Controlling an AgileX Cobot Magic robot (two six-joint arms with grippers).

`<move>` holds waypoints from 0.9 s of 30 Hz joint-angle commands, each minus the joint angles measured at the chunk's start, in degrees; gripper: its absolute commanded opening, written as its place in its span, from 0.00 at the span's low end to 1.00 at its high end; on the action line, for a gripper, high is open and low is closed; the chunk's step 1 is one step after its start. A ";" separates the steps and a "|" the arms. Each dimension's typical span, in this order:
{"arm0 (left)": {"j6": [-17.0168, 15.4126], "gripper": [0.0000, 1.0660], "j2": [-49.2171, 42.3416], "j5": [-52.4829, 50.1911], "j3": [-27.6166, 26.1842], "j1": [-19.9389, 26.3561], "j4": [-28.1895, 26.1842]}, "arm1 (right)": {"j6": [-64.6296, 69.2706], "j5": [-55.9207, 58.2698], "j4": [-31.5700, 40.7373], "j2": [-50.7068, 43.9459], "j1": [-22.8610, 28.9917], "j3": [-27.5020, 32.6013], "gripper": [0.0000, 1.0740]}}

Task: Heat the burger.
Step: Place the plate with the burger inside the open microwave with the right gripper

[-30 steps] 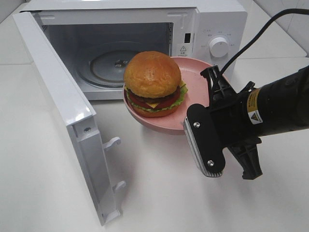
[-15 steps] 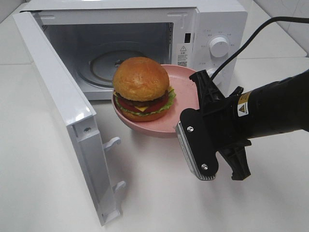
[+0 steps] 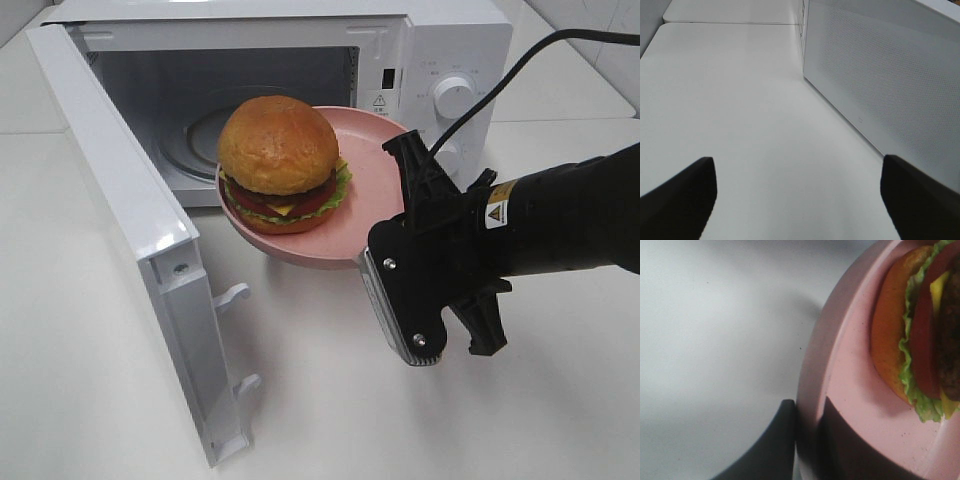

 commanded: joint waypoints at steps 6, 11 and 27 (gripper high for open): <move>-0.06 0.77 -0.92 -0.29 0.06 -0.06 -0.46 | -0.63 -5.10 0.46 -0.46 0.00 -0.63 0.00; -0.06 0.77 -0.92 -0.29 0.06 -0.06 -0.46 | -0.63 -5.33 0.46 -0.46 0.57 -0.63 0.00; -0.06 0.77 -0.92 -0.29 0.06 -0.06 -0.46 | -0.97 -6.02 1.09 0.86 4.01 -0.63 0.00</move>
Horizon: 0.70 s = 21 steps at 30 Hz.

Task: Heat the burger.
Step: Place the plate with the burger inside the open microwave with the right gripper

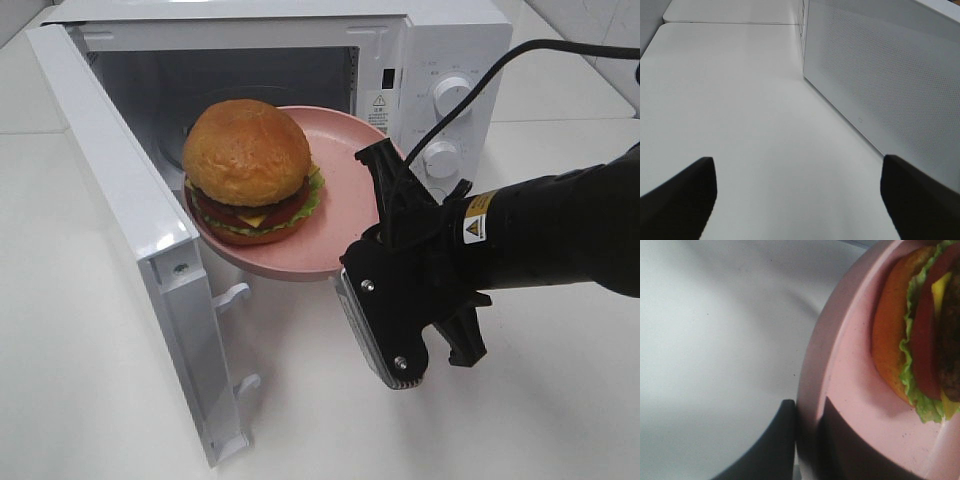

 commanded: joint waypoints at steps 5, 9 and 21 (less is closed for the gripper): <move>-0.06 0.77 -0.92 -0.29 0.06 -0.06 -0.46 | -2.75 -3.90 2.64 0.69 0.11 -1.49 0.00; -0.06 0.77 -0.92 -0.29 0.06 -0.06 -0.46 | -3.27 -3.32 2.98 0.69 0.00 -2.41 0.00; -0.06 0.77 -0.92 -0.29 0.06 -0.06 -0.46 | -11.29 -0.92 11.23 2.35 0.00 -3.32 0.00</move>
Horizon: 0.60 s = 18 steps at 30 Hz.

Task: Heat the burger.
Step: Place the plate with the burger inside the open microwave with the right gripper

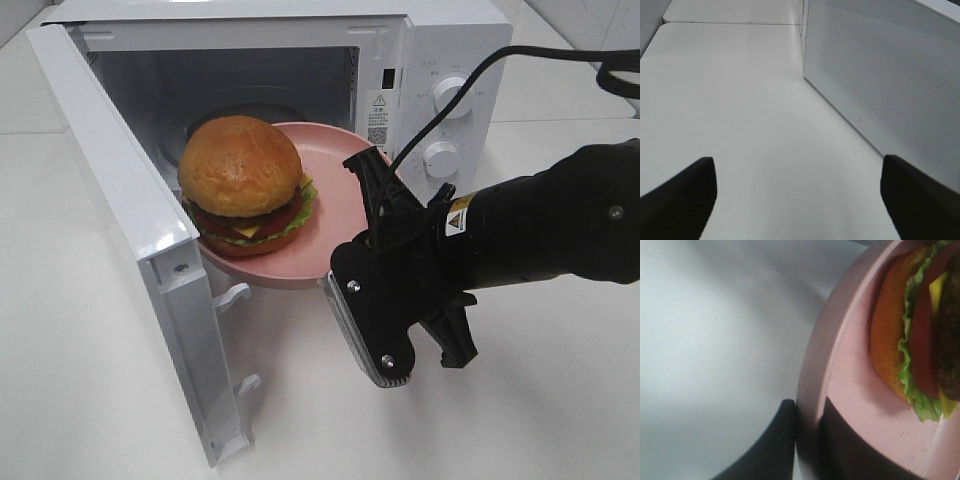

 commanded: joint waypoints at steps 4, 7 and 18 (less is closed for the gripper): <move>-0.06 0.77 -0.92 -0.29 0.06 -0.06 -0.46 | -1.95 3.09 1.89 -0.11 -0.06 -4.81 0.00; -0.06 0.77 -0.92 -0.29 0.06 -0.06 -0.46 | -1.95 3.61 1.89 0.97 -0.17 -6.53 0.00; -0.06 0.77 -0.92 -0.29 0.06 -0.06 -0.46 | -2.23 7.62 1.20 5.21 -3.44 -12.43 0.00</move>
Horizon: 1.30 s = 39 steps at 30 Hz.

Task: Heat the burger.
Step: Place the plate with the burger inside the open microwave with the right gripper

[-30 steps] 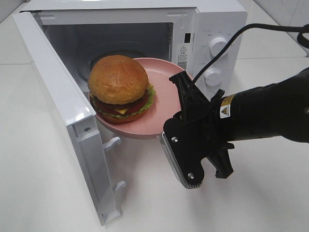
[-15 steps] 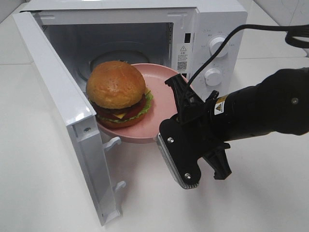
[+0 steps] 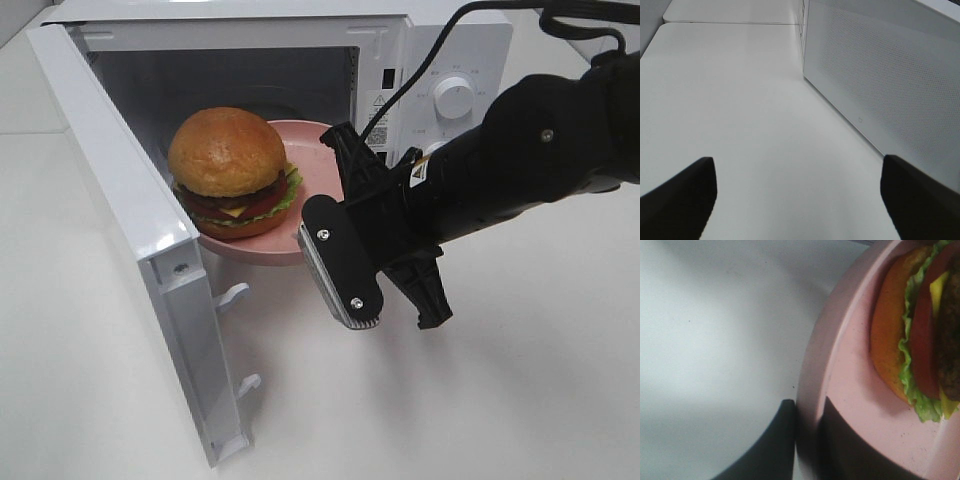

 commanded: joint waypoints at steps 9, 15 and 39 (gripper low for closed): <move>-0.06 0.77 -0.92 -0.29 0.00 -0.06 -0.46 | -3.09 -0.69 0.34 -0.23 -2.92 -2.12 0.00; -0.06 0.77 -0.92 -0.29 0.00 -0.06 -0.40 | -4.07 1.89 0.34 2.23 -2.92 -5.61 0.00; -0.06 0.77 -0.92 -0.29 0.00 -0.06 -0.40 | -2.81 3.84 0.74 11.00 -2.92 -17.59 0.00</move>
